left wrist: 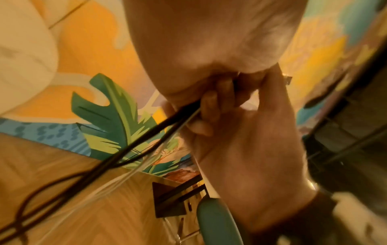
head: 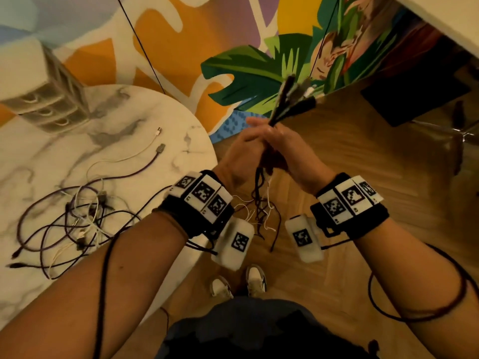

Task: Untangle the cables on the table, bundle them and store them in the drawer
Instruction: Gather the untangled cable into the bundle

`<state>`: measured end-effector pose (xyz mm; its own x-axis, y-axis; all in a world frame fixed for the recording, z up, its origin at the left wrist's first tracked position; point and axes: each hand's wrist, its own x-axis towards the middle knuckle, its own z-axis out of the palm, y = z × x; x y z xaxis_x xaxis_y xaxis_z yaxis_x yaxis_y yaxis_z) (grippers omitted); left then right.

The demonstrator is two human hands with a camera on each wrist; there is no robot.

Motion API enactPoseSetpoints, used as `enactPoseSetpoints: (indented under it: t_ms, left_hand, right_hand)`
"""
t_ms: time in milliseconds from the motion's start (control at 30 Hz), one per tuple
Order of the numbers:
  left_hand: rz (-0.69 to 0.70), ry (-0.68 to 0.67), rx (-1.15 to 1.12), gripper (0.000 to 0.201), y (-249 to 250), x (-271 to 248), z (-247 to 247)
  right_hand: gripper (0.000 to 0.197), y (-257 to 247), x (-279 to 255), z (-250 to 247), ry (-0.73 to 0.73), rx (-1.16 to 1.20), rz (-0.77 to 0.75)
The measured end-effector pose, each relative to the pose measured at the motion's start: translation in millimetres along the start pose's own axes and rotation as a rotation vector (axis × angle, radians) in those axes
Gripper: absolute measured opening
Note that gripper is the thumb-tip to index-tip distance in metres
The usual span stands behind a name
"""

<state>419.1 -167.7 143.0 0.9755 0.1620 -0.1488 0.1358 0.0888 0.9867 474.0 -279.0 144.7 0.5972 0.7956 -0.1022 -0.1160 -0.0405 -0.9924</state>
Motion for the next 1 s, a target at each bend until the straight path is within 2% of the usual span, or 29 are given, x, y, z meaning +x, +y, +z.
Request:
enactPoseSetpoints:
  t_ms: [33, 100, 167, 267, 367, 467, 567, 633, 700, 733, 767, 800, 867, 900, 1000]
  left_hand:
    - [-0.007, 0.026, 0.013, 0.028, 3, 0, -5]
    - [-0.004, 0.037, -0.025, 0.040, 14, 0, -11]
    - [0.070, 0.099, 0.121, 0.047, 30, -2, -15]
    - [0.209, 0.153, 0.685, 0.051, 55, -10, -22]
    - [0.307, 0.178, 1.080, 0.045, 75, -23, -30]
    - [0.490, 0.221, 1.303, 0.032, 93, -33, -36]
    - [0.594, 0.291, 1.344, 0.033, 108, -36, -42]
    - [0.618, 0.285, 1.394, 0.033, 106, -38, -41]
    - [0.625, 0.282, 1.406, 0.034, 99, -38, -41]
    - [0.633, 0.286, 1.390, 0.034, 98, -38, -42]
    - [0.650, 0.291, 1.368, 0.035, 97, -38, -43]
    - [0.667, 0.294, 1.349, 0.036, 98, -38, -43]
    - [0.708, 0.301, 1.296, 0.037, 100, -36, -41]
    - [0.724, 0.316, 1.260, 0.036, 101, -35, -38]
    - [0.702, 0.331, 1.036, 0.033, 92, -31, -19]
  right_hand:
    - [0.022, 9, -1, 0, -0.085, 0.020, 0.044]
    - [0.005, 33, -3, 7, -0.183, -0.126, 0.105]
    - [0.028, 64, -2, 13, -0.170, -0.311, 0.162]
    - [0.041, 109, -2, -3, 0.033, -0.438, 0.330]
    - [0.040, 150, -6, -32, 0.178, -0.623, 0.482]
    - [0.039, 186, -15, -52, 0.268, -0.638, 0.676]
    - [0.036, 203, -22, -59, 0.311, -0.551, 0.839]
    - [0.038, 198, -16, -54, 0.400, -0.428, 0.802]
    - [0.039, 191, -6, -50, 0.562, -0.330, 0.649]
    - [0.040, 188, -3, -51, 0.611, -0.370, 0.573]
    - [0.038, 187, -2, -53, 0.599, -0.468, 0.517]
    - [0.033, 187, -3, -56, 0.525, -0.597, 0.498]
    - [0.019, 188, -9, -65, 0.320, -0.890, 0.582]
    - [0.023, 189, -11, -69, 0.250, -1.008, 0.648]
    - [0.032, 186, -17, -72, 0.097, -1.079, 0.804]
